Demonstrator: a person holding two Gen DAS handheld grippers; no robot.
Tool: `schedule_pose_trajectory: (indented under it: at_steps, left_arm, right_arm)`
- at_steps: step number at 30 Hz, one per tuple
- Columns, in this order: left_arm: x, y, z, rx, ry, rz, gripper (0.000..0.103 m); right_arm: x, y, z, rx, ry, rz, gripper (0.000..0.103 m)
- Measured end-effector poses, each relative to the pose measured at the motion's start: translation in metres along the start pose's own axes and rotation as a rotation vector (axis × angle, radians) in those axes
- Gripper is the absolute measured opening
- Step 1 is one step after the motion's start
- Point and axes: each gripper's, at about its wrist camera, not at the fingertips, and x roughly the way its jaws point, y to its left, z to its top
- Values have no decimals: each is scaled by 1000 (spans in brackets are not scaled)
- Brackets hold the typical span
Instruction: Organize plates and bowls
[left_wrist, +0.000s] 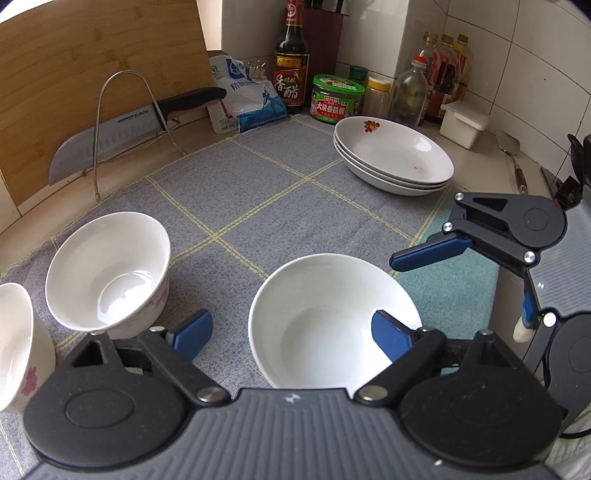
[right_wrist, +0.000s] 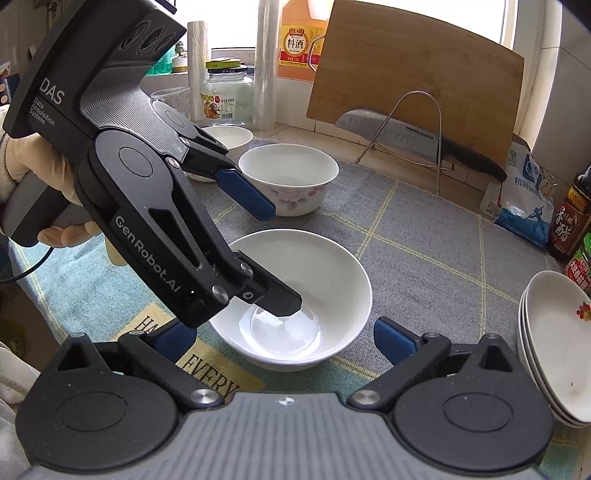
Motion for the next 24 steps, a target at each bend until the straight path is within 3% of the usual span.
schedule_pose_trajectory:
  at_steps: [13,24]
  left_arm:
    - [-33,16,-14,-91,-85,112,93]
    - [-39,32,-31,-159,-132,323,94]
  right_arm:
    - [-9,1,7,2,-27,-13,103]
    - [-5,-2,24,-27,-25,-4,103]
